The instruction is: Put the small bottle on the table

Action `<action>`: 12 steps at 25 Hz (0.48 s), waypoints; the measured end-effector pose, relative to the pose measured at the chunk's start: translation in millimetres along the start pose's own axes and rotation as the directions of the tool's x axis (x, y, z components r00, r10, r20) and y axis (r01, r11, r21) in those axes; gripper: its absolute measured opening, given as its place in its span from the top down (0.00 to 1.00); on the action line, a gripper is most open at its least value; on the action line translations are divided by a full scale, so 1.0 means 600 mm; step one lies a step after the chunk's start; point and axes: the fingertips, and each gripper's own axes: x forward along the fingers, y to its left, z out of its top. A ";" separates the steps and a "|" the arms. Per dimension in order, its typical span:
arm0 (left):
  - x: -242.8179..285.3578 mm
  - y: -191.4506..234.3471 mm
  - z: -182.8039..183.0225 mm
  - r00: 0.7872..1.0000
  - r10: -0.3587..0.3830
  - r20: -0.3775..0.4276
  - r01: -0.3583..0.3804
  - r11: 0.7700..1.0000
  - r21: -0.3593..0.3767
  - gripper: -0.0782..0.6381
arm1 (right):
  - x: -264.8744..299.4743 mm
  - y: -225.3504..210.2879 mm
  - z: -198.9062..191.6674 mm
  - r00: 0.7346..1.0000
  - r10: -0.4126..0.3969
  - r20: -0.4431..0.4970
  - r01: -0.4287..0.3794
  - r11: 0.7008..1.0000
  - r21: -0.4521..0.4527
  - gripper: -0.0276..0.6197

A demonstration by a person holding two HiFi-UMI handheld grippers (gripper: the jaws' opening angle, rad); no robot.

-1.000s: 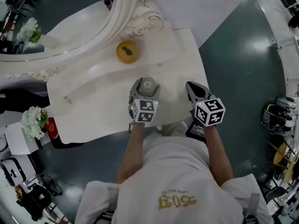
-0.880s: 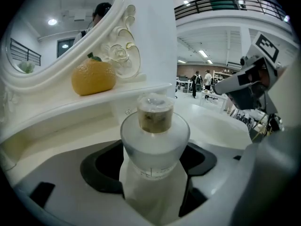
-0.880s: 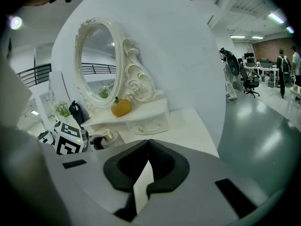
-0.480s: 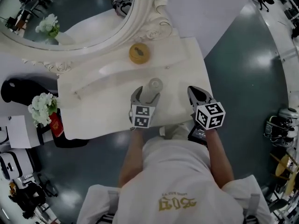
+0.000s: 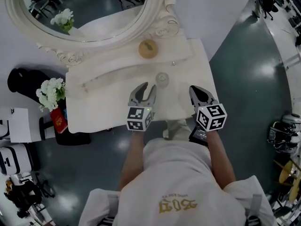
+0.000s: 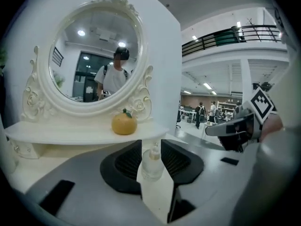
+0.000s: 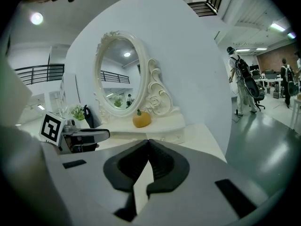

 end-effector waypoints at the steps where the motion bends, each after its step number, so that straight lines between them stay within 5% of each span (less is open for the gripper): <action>1: -0.007 -0.001 0.006 1.000 0.002 0.013 -0.002 1.000 -0.003 0.70 | -0.005 0.003 0.003 1.000 -0.002 0.009 0.002 1.000 -0.001 0.94; 5: -0.027 -0.007 0.012 1.000 0.022 0.020 -0.022 0.999 0.036 0.86 | -0.021 0.012 0.006 0.999 -0.005 0.032 0.005 1.000 0.009 0.94; 12: -0.041 -0.017 0.008 1.000 0.011 -0.009 -0.011 0.998 0.061 0.87 | -0.028 0.036 0.011 0.999 0.015 0.036 -0.014 1.000 -0.013 0.94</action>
